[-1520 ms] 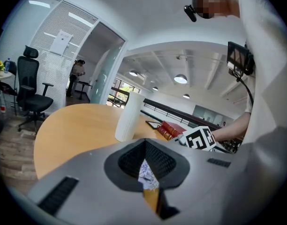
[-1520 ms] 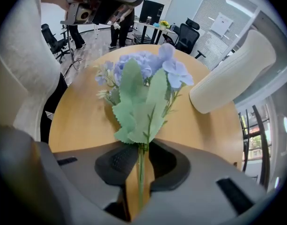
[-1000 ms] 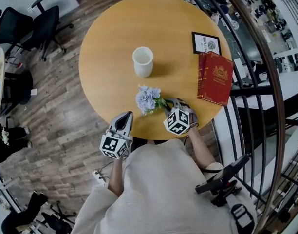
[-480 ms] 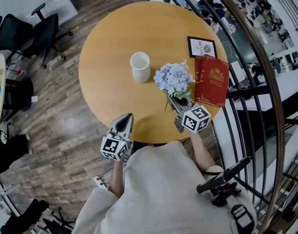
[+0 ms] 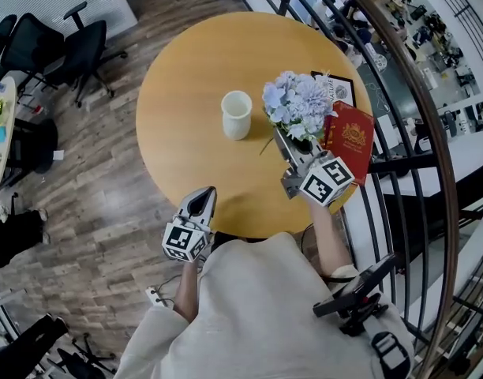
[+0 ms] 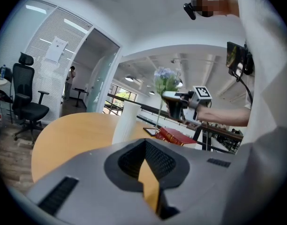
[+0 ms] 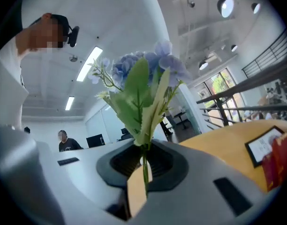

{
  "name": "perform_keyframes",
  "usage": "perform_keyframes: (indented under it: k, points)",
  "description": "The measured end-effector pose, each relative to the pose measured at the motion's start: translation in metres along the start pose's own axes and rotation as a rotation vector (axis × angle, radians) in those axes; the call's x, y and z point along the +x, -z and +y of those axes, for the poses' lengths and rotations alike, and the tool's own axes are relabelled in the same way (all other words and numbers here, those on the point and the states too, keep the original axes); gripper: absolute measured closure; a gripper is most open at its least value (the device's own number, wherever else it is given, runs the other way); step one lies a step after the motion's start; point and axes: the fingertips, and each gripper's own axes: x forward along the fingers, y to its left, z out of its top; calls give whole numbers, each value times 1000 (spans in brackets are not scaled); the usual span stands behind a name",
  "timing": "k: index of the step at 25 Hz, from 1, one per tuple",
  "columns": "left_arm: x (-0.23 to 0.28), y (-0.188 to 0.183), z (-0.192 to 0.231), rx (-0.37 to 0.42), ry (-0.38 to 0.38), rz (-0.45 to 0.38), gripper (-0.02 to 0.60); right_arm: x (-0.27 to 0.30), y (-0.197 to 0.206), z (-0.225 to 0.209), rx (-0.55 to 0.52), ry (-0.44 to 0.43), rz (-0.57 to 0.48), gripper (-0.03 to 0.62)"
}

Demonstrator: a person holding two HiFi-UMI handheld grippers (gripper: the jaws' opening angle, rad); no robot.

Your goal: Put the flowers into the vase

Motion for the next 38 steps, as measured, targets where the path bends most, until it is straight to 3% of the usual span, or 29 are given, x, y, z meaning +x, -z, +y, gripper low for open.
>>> perform_keyframes:
  k: [6, 11, 17, 23, 29, 31, 34, 38]
  points:
    - [-16, -1, 4, -6, -54, -19, 575, 46, -100, 42, -212, -126, -159, 546]
    - [-30, -9, 16, -19, -120, -32, 575, 80, -128, 58, -277, -186, -196, 546]
    - [-44, -4, 31, -28, -178, -28, 575, 101, -78, 34, -254, -153, -140, 545]
    - [-48, -5, 33, -33, -188, -15, 575, 94, -22, 4, -212, -81, -75, 543]
    - [-42, -3, 28, -34, -176, -4, 575, 93, 7, -1, -287, -14, 3, 499]
    - [-40, -3, 24, -33, -170, -4, 575, 93, 22, -5, -323, 2, 61, 460]
    - [-38, -1, 21, -29, -166, -1, 575, 94, 48, -8, -378, 17, 153, 318]
    - [-37, 3, 21, -29, -171, -5, 575, 94, 63, -11, -412, 45, 168, 235]
